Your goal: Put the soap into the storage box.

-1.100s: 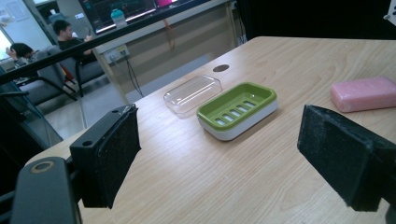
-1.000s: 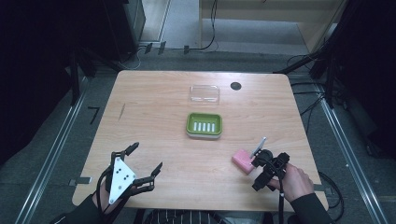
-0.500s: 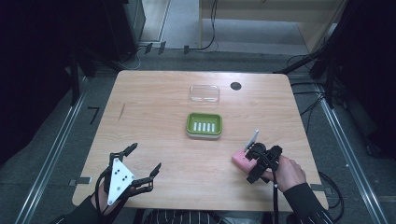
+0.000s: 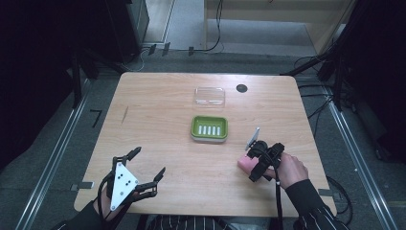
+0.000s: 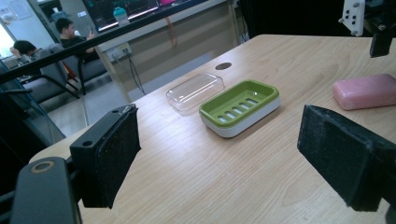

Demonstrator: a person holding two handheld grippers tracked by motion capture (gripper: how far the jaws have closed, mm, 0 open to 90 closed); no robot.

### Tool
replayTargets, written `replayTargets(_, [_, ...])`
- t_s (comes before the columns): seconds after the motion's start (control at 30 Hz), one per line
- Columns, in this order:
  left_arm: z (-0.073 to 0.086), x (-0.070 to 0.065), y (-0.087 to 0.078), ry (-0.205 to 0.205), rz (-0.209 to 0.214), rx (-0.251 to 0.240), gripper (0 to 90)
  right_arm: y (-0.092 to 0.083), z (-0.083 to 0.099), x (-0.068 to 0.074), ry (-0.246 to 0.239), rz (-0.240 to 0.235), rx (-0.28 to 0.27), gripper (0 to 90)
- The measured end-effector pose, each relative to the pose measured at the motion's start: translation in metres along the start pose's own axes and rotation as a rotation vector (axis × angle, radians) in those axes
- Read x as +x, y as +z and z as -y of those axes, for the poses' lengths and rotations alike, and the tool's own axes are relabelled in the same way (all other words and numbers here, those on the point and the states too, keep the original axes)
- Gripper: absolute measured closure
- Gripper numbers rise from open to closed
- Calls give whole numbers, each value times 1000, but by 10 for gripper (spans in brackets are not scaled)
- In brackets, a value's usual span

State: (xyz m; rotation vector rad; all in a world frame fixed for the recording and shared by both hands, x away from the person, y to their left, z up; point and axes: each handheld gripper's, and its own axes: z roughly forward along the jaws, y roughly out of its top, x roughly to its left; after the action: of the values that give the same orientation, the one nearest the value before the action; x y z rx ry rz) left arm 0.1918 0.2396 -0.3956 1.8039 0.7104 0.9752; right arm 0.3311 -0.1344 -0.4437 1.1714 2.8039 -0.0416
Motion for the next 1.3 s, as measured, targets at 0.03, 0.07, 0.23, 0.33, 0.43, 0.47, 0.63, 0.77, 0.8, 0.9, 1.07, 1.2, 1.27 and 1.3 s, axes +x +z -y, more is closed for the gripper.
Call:
replayTargets(0.03, [0, 0, 0, 0, 0, 0, 133, 0, 0, 0, 0, 0, 0, 0])
replayTargets(0.07, [0, 0, 0, 0, 0, 0, 133, 0, -1, 0, -1, -5, 0, 0])
replayTargets(0.23, [0, 0, 0, 0, -2, 0, 133, 3, -8, 0, -21, -18, 10, 0])
replayTargets(0.33, [0, 0, 0, -1, -1, 0, 132, 5, -11, 1, -23, -25, 13, 0])
replayTargets(0.43, [0, 0, 0, -1, -2, 0, 132, 7, -13, 1, -32, -29, 14, 0])
replayTargets(0.47, [0, 0, 0, -1, -2, 0, 133, 8, -16, 2, -33, -35, 21, 0])
replayTargets(0.63, [0, 0, 0, -1, -2, 0, 132, 10, -20, 3, -37, -44, 14, 0])
replayTargets(0.77, [0, 0, 0, -1, -1, -2, 133, 11, -24, 2, -40, -51, 9, 0])
replayTargets(0.8, [0, 0, 0, -1, -1, -2, 133, 11, -24, 2, -40, -51, 9, 0])
replayTargets(0.9, [0, 0, 0, -1, -1, -2, 132, 14, -28, 2, -39, -53, 8, 0])
replayTargets(1.07, [0, 0, 0, -1, -1, -2, 133, 17, -32, 3, -44, -54, 16, 0])
replayTargets(1.2, [0, 0, -1, -1, -1, -3, 133, 18, -33, 5, -62, -53, 12, 81])
replayTargets(1.27, [0, 0, -1, -2, -1, -4, 132, 17, -33, 5, -55, -51, 5, 107])
replayTargets(1.3, [0, 0, 0, -1, -1, -3, 133, 16, -33, 6, -63, -46, 0, 146])
